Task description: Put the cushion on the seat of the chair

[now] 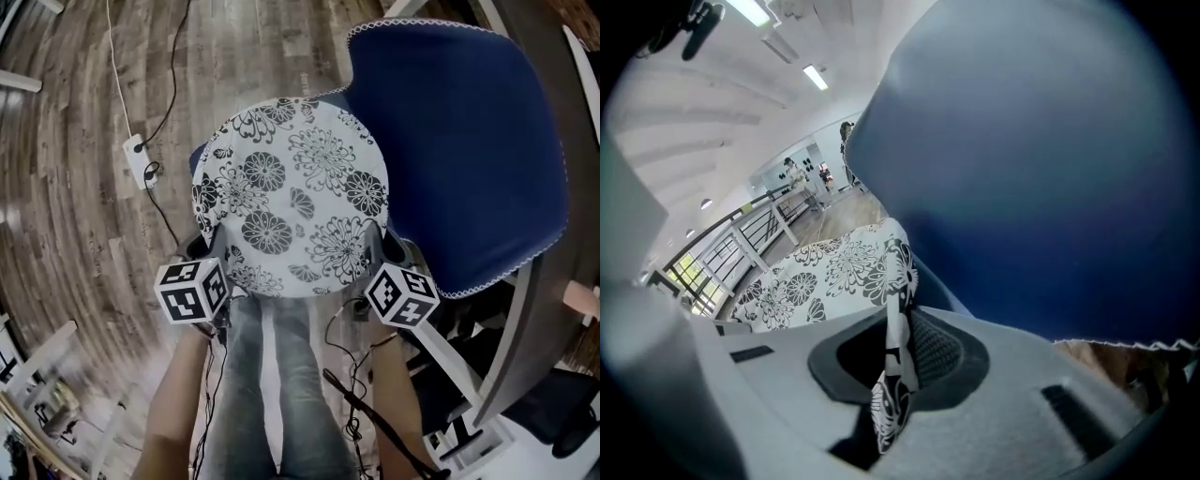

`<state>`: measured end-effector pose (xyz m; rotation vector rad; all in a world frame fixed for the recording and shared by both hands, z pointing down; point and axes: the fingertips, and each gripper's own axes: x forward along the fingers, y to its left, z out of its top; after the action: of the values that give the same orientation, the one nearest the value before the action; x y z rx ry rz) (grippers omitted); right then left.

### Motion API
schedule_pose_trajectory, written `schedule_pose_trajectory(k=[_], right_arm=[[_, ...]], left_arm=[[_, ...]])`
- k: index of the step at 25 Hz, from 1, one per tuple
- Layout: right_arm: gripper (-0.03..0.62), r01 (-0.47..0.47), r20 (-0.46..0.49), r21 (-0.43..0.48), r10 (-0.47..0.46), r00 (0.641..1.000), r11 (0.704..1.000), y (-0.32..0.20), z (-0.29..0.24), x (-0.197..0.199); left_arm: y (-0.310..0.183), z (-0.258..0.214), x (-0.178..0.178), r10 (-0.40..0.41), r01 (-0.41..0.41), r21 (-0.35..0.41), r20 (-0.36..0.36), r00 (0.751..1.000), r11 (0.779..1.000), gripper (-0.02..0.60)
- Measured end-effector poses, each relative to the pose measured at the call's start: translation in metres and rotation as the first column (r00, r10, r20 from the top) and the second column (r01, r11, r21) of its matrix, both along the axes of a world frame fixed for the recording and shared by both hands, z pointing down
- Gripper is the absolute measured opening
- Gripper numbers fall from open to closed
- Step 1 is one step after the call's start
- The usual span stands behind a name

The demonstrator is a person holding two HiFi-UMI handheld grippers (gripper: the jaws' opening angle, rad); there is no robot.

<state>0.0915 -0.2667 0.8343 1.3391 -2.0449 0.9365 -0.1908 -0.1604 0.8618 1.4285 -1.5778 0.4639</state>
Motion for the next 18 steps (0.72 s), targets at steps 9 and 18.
schedule_pose_trajectory(k=[9, 18], right_arm=[[0.037, -0.013, -0.073, -0.024, 0.011, 0.997, 1.0, 0.0, 0.019, 0.001], [0.038, -0.026, -0.125, -0.05, 0.02, 0.992, 0.998, -0.002, 0.031, 0.004]], left_arm=[[-0.001, 0.018, 0.0, 0.027, -0.026, -0.051, 0.021, 0.999, 0.998, 0.014], [-0.002, 0.027, 0.001, 0.035, -0.031, -0.102, 0.035, 0.999, 0.994, 0.014]])
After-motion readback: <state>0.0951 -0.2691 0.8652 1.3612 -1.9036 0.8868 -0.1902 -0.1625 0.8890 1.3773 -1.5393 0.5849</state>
